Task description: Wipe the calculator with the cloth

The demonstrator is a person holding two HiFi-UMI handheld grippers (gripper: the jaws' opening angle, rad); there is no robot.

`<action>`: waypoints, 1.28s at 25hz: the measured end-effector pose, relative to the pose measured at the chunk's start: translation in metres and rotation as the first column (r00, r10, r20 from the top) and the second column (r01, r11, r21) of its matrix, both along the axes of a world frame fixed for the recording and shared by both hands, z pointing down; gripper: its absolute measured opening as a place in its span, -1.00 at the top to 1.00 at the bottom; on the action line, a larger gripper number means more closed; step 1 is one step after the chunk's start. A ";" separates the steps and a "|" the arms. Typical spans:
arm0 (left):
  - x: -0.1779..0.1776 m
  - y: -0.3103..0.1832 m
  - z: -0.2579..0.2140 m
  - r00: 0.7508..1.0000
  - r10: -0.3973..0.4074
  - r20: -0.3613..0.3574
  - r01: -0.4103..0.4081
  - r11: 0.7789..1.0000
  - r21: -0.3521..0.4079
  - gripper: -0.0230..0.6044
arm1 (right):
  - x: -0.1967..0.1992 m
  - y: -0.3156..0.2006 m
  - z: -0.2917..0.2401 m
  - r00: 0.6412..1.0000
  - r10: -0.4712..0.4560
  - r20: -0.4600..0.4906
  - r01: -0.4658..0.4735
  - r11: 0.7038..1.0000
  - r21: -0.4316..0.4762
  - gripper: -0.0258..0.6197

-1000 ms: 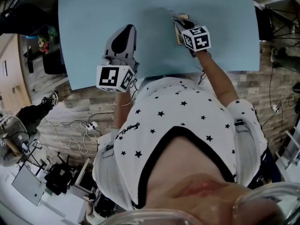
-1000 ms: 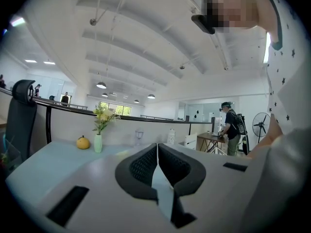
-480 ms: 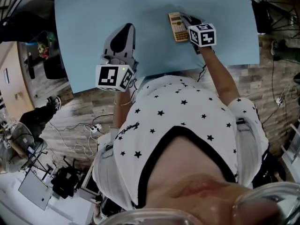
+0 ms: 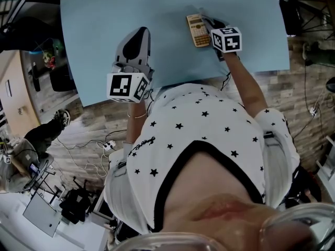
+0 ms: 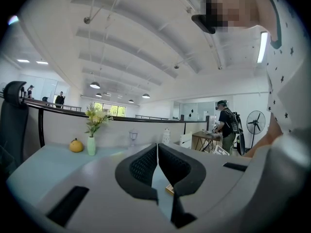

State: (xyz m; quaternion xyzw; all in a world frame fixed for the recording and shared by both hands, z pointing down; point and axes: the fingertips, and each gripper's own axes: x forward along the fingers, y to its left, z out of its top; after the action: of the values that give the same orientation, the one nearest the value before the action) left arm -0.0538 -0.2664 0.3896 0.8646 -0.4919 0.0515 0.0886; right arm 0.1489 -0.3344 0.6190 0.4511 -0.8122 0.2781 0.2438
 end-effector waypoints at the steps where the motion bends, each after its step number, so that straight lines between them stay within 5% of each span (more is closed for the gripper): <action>1: -0.001 -0.001 0.000 1.000 0.000 -0.001 0.000 1.000 0.001 0.82 | -0.004 0.000 -0.004 1.000 -0.006 0.009 0.006 1.000 0.008 0.78; 13: -0.003 -0.004 -0.003 1.000 -0.005 -0.019 0.005 1.000 0.014 0.82 | -0.082 0.041 -0.013 0.973 -0.228 0.039 0.227 0.974 0.013 0.78; 32: 0.001 -0.008 -0.002 1.000 0.018 -0.022 -0.018 1.000 0.010 0.82 | -0.057 0.036 -0.006 0.988 -0.153 0.026 0.153 0.988 0.001 0.78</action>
State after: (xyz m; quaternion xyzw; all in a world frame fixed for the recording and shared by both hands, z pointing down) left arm -0.0525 -0.2748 0.3876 0.8698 -0.4835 0.0405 0.0893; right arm 0.0923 -0.2987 0.6131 0.3836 -0.8474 0.2650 0.2542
